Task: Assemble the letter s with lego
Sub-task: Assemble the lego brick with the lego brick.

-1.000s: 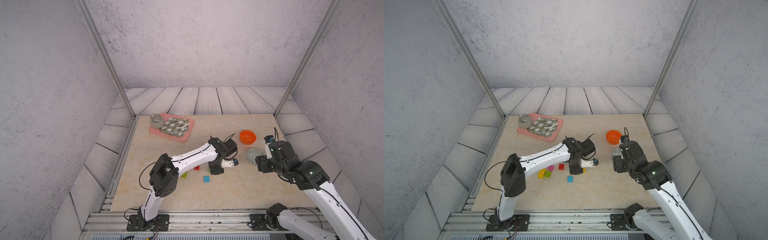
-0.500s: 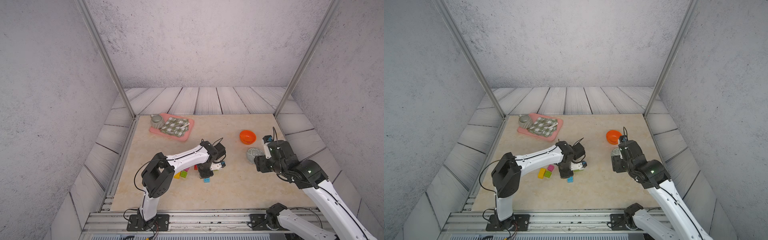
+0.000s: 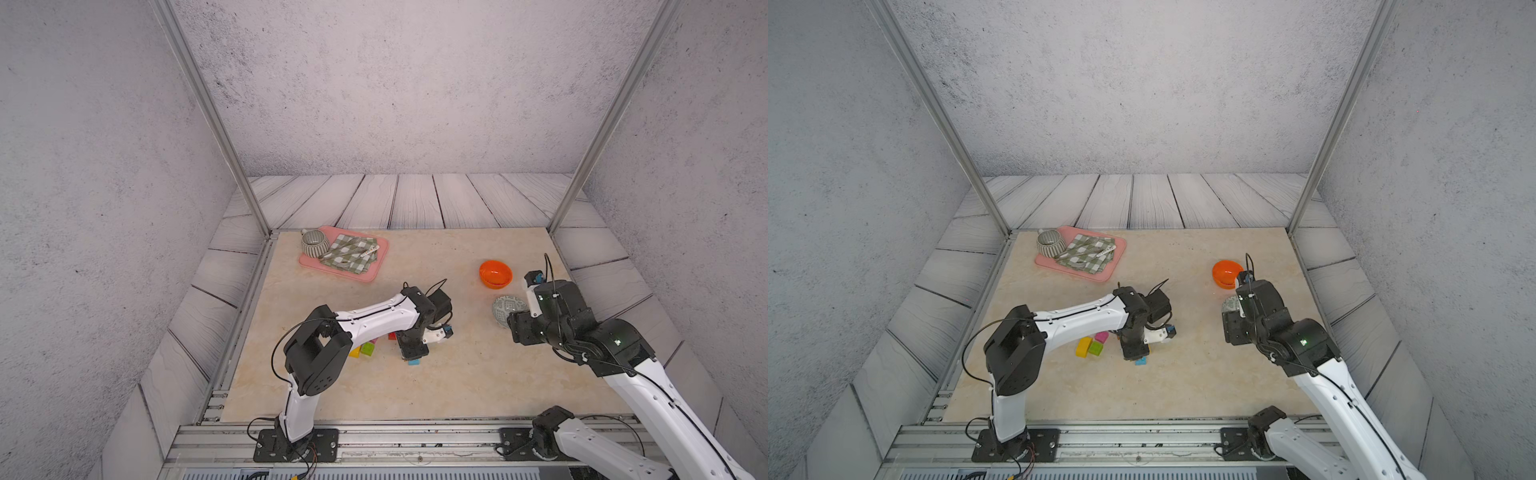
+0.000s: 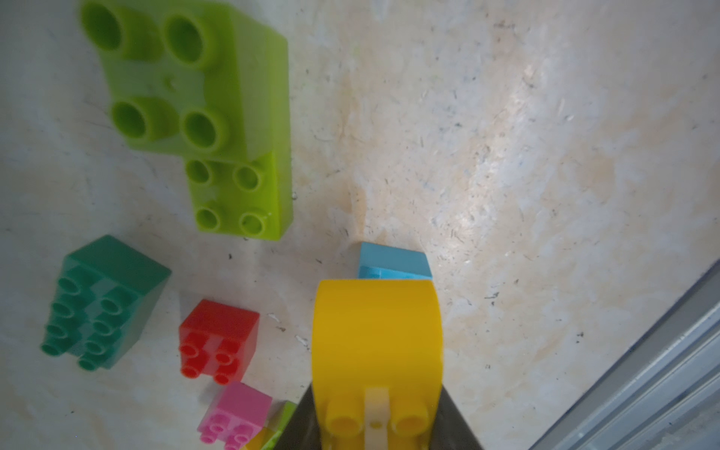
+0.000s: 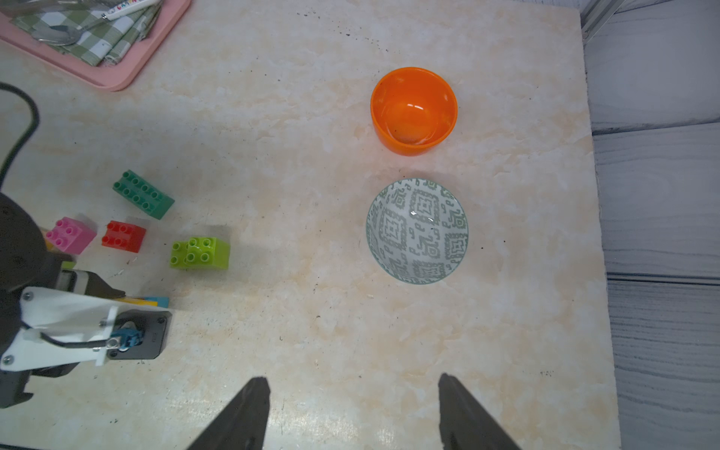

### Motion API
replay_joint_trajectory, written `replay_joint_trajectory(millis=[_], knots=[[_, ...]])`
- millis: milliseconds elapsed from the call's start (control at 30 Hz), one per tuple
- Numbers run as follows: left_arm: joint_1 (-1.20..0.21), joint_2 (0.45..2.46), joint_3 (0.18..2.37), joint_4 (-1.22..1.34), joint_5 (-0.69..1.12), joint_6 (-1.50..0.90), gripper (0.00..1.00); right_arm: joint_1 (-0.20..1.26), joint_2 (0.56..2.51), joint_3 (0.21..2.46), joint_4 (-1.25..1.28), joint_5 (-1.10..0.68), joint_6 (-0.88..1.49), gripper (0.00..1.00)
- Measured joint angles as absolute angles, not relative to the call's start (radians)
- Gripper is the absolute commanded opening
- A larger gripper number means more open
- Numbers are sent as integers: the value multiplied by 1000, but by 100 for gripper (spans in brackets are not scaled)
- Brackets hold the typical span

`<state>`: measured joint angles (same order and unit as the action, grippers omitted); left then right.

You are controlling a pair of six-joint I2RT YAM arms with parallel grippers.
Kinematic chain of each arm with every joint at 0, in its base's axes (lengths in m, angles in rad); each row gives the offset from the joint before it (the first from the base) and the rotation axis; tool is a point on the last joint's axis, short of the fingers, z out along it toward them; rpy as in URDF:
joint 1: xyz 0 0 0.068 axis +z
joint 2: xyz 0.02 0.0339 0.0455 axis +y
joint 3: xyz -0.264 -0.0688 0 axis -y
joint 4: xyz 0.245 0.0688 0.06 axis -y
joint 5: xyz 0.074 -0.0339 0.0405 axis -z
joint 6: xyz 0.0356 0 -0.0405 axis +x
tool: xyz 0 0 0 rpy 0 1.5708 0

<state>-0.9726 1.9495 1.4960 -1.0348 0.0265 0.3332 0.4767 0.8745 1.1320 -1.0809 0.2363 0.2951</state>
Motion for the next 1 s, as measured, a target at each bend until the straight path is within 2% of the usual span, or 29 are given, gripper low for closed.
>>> replay_joint_trajectory(millis=[1000], knots=[[-973,1909,1417,-955,52,500,10,476,875,1132,-1081,236,295,72]])
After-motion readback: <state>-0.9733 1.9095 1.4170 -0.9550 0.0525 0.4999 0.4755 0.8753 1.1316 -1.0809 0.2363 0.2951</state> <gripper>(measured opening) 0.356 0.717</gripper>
